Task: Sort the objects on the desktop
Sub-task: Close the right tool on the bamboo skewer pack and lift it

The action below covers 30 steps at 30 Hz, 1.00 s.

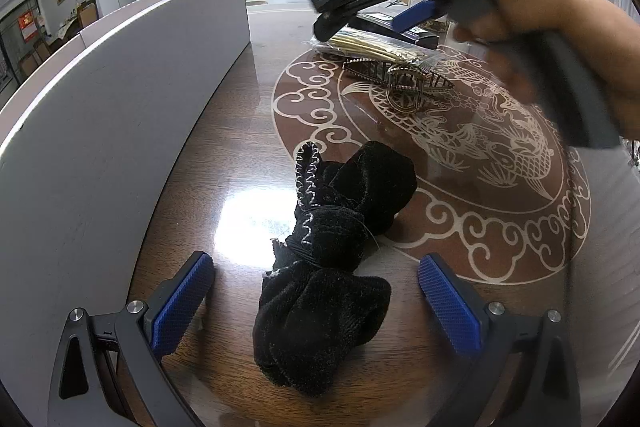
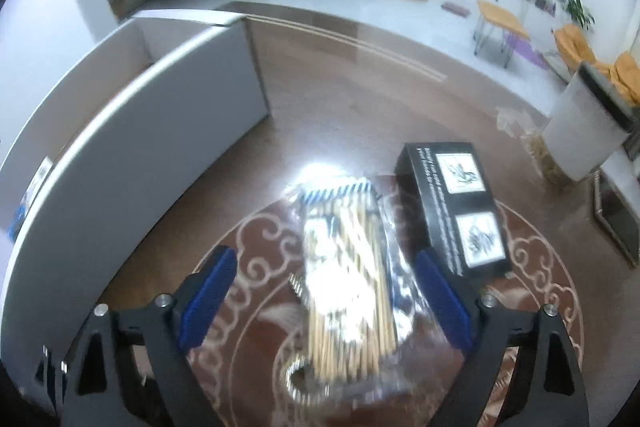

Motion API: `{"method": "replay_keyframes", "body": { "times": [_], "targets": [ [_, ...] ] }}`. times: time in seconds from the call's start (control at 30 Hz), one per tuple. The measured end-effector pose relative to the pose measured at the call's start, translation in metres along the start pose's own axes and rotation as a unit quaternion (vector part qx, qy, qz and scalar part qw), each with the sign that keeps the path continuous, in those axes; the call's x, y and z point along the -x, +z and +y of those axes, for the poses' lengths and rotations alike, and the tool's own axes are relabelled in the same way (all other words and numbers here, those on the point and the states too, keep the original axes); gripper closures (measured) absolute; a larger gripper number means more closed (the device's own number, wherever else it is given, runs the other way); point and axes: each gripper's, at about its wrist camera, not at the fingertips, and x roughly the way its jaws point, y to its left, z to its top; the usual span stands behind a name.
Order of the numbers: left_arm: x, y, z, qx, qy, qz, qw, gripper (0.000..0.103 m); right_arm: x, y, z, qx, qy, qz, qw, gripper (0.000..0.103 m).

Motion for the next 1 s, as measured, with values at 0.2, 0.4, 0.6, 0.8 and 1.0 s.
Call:
{"method": "replay_keyframes", "body": {
  "times": [0.2,0.4,0.6,0.8,1.0],
  "targets": [
    [-0.001,0.0,0.0,0.0,0.0,0.0,1.0,0.0,-0.018,0.005,-0.01,-0.016,0.006,0.025,1.0,0.066],
    [0.0,0.0,0.0,-0.001,0.0,0.0,1.0,0.0,0.045,-0.016,-0.041,-0.074,0.024,-0.054,0.996,0.075],
    [0.0,0.0,0.0,-0.001,0.0,0.0,1.0,0.0,0.121,-0.083,-0.056,-0.075,0.022,-0.081,0.994,0.076],
    [-0.001,0.0,0.0,-0.001,0.0,0.0,1.0,0.0,0.129,-0.179,-0.065,-0.056,-0.023,-0.017,0.998,0.067],
    [0.0,0.0,0.0,-0.001,0.0,0.0,1.0,0.0,0.124,-0.17,-0.046,-0.027,0.0,-0.034,0.999,0.051]
  ]
}}
